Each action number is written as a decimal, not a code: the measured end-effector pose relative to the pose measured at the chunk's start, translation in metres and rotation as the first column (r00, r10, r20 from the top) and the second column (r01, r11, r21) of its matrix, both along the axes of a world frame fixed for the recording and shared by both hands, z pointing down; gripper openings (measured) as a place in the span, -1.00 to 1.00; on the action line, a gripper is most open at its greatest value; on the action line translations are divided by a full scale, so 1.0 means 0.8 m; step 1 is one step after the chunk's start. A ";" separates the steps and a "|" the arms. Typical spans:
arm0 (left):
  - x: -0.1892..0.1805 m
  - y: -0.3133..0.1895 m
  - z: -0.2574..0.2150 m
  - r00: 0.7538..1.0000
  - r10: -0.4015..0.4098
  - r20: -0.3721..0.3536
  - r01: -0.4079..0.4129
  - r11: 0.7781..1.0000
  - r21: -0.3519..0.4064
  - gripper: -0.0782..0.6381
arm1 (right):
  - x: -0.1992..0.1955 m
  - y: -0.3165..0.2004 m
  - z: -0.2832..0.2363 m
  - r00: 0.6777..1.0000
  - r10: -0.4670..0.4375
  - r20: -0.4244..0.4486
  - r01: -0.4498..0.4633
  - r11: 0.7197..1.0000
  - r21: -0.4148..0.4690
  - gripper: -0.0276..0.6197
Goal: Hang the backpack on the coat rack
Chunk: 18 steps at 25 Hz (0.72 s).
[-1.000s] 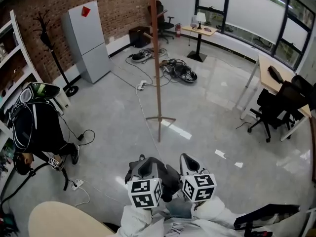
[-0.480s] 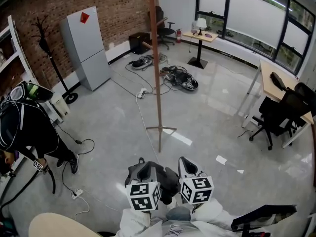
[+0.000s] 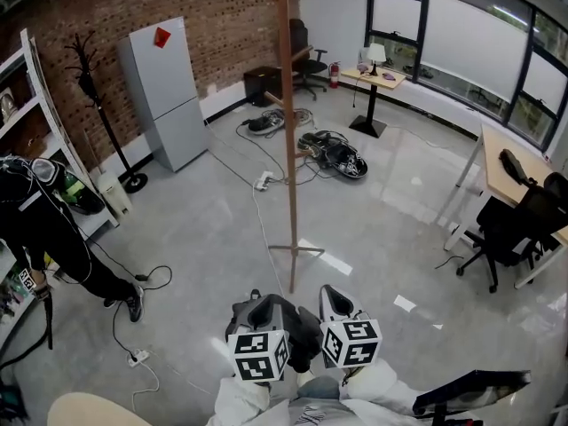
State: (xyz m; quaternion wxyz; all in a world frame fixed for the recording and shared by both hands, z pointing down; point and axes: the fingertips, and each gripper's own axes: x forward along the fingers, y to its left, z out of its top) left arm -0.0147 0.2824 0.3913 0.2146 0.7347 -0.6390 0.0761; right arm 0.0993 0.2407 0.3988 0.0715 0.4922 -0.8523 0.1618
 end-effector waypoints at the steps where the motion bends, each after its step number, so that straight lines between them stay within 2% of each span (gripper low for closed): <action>1: -0.001 -0.008 0.000 1.000 -0.001 0.001 0.001 1.000 -0.001 -0.73 | -0.001 -0.008 0.001 1.000 -0.002 0.002 0.002 1.000 -0.002 -0.88; 7: -0.004 -0.051 0.005 1.000 -0.012 0.006 0.012 1.000 -0.009 -0.73 | 0.002 -0.053 0.005 1.000 -0.004 0.004 0.004 1.000 -0.012 -0.88; 18: -0.013 -0.097 0.020 0.999 -0.043 0.004 0.043 0.999 -0.022 -0.73 | 0.010 -0.095 0.032 1.000 0.003 -0.005 -0.003 0.999 -0.047 -0.88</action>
